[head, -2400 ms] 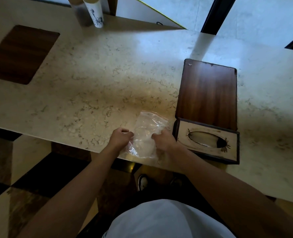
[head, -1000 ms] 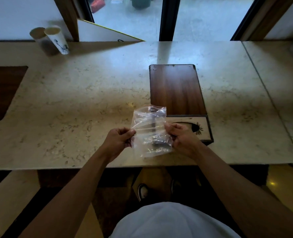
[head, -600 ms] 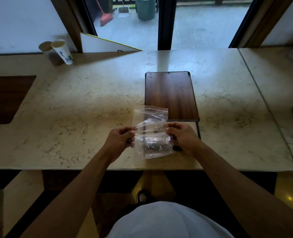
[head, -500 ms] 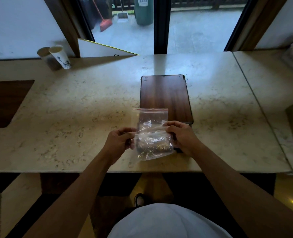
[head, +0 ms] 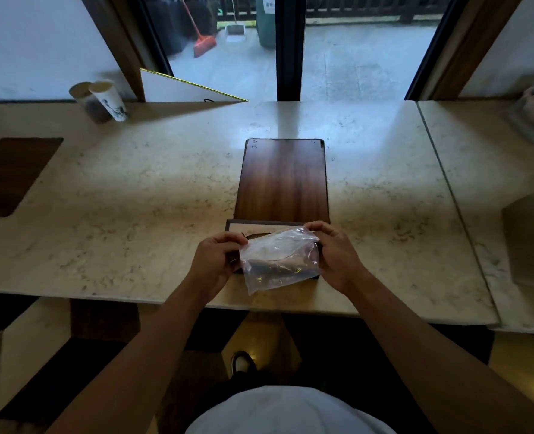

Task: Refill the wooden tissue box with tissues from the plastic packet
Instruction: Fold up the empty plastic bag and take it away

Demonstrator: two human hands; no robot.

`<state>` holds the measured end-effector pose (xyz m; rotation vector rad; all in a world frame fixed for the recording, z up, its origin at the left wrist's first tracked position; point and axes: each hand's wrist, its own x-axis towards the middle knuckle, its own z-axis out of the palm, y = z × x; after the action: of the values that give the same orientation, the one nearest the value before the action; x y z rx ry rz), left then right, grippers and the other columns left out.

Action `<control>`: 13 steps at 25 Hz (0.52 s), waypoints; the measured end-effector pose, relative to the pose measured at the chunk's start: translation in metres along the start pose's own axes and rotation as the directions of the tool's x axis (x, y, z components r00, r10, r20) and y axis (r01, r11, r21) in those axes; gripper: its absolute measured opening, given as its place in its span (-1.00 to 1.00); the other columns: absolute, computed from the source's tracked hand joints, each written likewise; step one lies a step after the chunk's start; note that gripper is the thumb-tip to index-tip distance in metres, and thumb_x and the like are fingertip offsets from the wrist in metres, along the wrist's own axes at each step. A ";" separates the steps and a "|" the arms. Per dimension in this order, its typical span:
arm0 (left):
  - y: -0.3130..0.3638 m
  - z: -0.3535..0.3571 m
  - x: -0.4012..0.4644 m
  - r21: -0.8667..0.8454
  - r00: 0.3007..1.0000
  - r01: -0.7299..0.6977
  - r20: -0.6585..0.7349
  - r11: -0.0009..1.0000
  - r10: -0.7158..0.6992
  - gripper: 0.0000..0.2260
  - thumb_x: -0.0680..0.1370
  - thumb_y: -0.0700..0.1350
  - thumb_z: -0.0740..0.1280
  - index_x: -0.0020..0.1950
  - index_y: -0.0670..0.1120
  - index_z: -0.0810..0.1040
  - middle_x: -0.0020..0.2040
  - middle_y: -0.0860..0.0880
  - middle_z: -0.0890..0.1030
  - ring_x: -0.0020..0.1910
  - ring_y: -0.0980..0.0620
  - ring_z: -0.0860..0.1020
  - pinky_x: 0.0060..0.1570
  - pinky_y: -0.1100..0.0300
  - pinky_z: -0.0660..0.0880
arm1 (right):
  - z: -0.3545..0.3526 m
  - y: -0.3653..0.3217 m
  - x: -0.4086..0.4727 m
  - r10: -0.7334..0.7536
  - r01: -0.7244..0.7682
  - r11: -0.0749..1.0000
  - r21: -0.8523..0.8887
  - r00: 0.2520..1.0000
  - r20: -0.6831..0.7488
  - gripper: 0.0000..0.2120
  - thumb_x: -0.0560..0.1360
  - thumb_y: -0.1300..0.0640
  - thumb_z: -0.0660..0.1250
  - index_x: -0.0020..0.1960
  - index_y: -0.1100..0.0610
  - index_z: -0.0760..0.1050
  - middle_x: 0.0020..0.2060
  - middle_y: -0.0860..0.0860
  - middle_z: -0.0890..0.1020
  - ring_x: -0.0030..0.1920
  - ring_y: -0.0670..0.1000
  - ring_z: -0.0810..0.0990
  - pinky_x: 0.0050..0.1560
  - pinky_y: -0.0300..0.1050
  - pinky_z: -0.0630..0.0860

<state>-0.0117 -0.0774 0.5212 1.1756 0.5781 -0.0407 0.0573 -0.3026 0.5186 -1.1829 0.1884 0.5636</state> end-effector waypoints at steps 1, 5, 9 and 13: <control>-0.002 0.001 -0.001 -0.008 1.000 0.003 0.000 1.000 -0.003 -0.62 0.49 -0.48 0.20 -0.34 -0.17 0.68 -0.29 -0.12 0.67 -0.34 -0.05 0.66 -0.48 0.15 0.55 | -0.001 0.000 -0.001 -0.002 0.002 1.000 -0.004 1.000 0.007 -0.60 0.61 0.34 0.23 -0.25 0.06 0.70 -0.30 0.04 0.71 -0.40 -0.04 0.65 -0.48 -0.22 0.54; -0.009 -0.007 -0.005 0.135 0.995 0.078 0.047 0.988 -0.085 -0.75 0.58 -0.33 0.23 -0.10 -0.15 0.69 -0.08 -0.19 0.67 -0.12 -0.13 0.66 -0.22 0.03 0.66 | 0.005 0.004 -0.005 -0.081 0.065 0.972 -0.225 0.995 -0.060 -0.62 0.61 0.25 0.23 -0.22 -0.02 0.71 -0.25 -0.03 0.70 -0.33 -0.10 0.63 -0.39 -0.23 0.55; -0.001 -0.008 -0.006 0.414 0.997 0.022 0.063 0.910 -0.053 -0.80 0.59 0.05 0.24 0.11 0.10 0.62 0.14 -0.06 0.65 0.11 -0.05 0.62 -0.09 0.13 0.59 | 0.020 0.006 -0.007 -0.114 0.077 0.932 -0.355 0.990 -0.086 -0.68 0.57 0.23 0.31 -0.23 -0.03 0.73 -0.30 -0.11 0.72 -0.31 -0.15 0.66 -0.33 -0.26 0.58; 0.006 0.001 -0.010 0.602 0.939 -0.258 0.340 0.755 0.050 -0.49 0.42 0.31 0.41 0.33 0.21 0.46 0.18 0.22 0.54 0.12 0.20 0.56 -0.15 0.34 0.56 | 0.034 0.008 -0.008 -0.137 0.106 0.868 -0.486 0.990 -0.029 -0.75 0.56 0.21 0.33 -0.17 0.02 0.73 -0.25 0.05 0.74 -0.28 -0.01 0.65 -0.27 -0.12 0.60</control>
<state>-0.0180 -0.0784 0.5314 1.8484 0.1746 -0.2943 0.0411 -0.2721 0.5287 -1.6909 0.0215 0.4739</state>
